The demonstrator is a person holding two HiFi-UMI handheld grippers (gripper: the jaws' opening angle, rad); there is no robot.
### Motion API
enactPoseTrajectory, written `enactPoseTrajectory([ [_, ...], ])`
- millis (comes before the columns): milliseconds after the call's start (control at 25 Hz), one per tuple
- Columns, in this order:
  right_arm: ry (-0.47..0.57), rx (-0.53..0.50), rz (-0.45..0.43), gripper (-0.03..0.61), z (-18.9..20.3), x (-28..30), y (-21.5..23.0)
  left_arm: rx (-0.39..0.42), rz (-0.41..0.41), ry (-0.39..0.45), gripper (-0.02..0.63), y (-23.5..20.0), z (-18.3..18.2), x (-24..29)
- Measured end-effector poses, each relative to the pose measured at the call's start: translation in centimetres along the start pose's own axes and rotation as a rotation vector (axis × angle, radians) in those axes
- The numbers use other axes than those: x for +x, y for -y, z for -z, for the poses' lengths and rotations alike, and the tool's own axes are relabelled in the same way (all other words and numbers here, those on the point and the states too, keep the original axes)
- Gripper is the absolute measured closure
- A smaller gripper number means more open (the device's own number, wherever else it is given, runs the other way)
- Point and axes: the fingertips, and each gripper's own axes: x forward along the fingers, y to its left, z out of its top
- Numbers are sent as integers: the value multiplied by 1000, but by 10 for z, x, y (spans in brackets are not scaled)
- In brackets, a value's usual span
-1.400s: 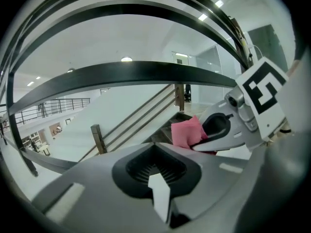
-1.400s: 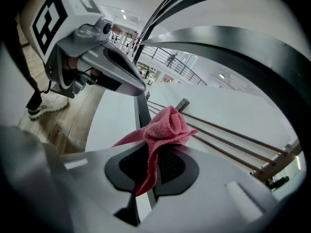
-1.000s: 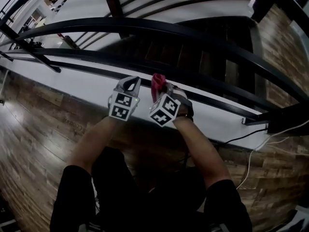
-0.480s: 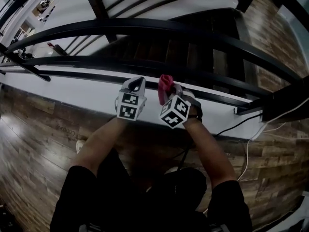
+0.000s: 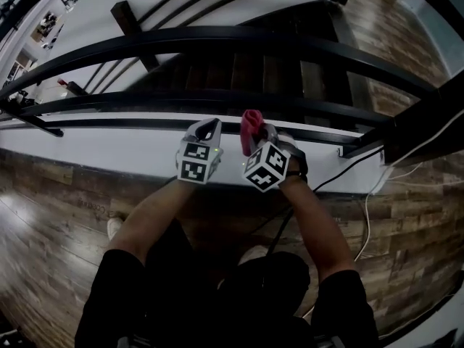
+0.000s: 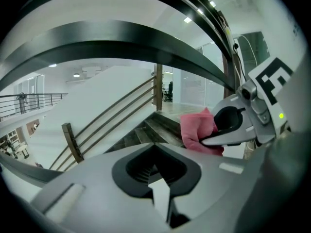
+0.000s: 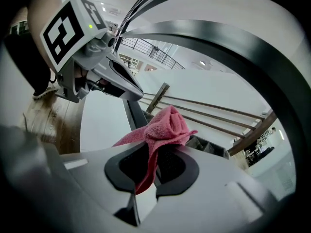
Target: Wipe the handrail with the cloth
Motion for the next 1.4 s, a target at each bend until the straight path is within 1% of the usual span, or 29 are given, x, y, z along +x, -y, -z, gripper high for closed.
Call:
enactPoseTrajectory([
  [120, -3, 44, 6, 538, 14, -5, 9, -45, 3, -7, 614, 11, -3, 7],
  [240, 3, 100, 11, 538, 30, -12, 18, -22, 33, -4, 614, 33, -9, 16],
  [280, 4, 120, 13, 538, 35, -14, 21, -28, 39, -6, 614, 39, -9, 19],
  [400, 7, 166, 21, 538, 48, -20, 32, -108, 42, -11, 614, 50, -10, 27],
  [440, 7, 175, 25, 538, 53, -21, 36, -118, 49, -6, 614, 56, -13, 30],
  [560, -12, 198, 34, 538, 72, -28, 45, -84, 86, 2, 614, 81, -21, 39],
  [640, -23, 223, 41, 538, 84, -34, 50, -78, 112, 3, 614, 99, -25, 45],
  [760, -14, 264, 57, 537, 100, -43, 60, -38, 176, 38, 614, 135, -38, 53],
  [840, -12, 285, 70, 537, 111, -47, 68, -22, 204, 54, 614, 154, -45, 59],
  [960, -24, 318, 86, 537, 126, -53, 77, -50, 217, 41, 614, 166, -48, 64],
  [1000, -29, 326, 93, 537, 130, -55, 79, -48, 226, 36, 614, 170, -47, 66],
  [1120, -31, 341, 116, 537, 141, -61, 84, -8, 266, 30, 614, 186, -48, 73],
  [1200, -25, 359, 124, 537, 145, -62, 88, 11, 277, 26, 614, 195, -47, 82],
  [1400, -36, 389, 133, 537, 157, -67, 94, -1, 289, 14, 614, 215, -40, 88],
])
